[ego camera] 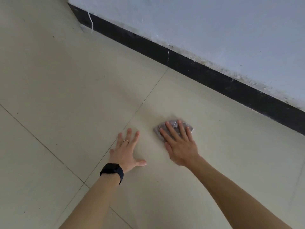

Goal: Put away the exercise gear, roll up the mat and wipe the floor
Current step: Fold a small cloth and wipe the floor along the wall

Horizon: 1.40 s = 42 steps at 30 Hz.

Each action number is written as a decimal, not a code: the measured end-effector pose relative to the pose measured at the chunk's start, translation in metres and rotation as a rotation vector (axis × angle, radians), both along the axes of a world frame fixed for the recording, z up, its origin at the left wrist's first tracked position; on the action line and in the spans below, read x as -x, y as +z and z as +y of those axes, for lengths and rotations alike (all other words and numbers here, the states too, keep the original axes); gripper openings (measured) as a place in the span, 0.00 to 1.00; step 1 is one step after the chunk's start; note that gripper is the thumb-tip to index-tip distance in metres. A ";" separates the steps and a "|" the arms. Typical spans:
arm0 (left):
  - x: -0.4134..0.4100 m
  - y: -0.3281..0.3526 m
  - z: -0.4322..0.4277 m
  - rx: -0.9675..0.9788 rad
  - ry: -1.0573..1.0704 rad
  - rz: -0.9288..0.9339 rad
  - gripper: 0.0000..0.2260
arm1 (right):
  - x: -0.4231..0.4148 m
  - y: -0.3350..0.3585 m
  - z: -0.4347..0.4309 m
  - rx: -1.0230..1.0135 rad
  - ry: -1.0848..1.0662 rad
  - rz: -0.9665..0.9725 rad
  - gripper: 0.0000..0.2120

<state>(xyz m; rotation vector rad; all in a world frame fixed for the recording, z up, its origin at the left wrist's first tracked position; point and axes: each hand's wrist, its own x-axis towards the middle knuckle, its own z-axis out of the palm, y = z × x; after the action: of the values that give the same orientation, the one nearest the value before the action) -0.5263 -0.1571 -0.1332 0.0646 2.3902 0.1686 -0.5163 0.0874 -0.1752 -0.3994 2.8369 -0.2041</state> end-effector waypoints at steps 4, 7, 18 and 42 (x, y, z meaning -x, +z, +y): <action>-0.002 0.000 0.000 0.044 -0.083 0.021 0.52 | 0.086 0.002 0.030 -0.024 -0.321 -0.135 0.26; -0.002 0.004 -0.006 0.053 -0.143 0.034 0.46 | 0.066 0.003 0.002 0.015 -0.252 -0.091 0.27; 0.011 0.004 -0.004 0.044 -0.111 0.001 0.54 | 0.109 0.007 0.091 -0.022 -0.330 -0.110 0.26; 0.050 0.010 0.024 0.142 -0.111 -0.053 0.59 | 0.015 0.014 0.160 -0.050 -0.711 -0.152 0.26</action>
<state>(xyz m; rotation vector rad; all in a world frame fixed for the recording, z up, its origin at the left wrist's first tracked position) -0.5761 -0.1335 -0.1236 0.1237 2.3318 -0.0515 -0.5317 0.2472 -0.1608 0.6231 2.7001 -0.2800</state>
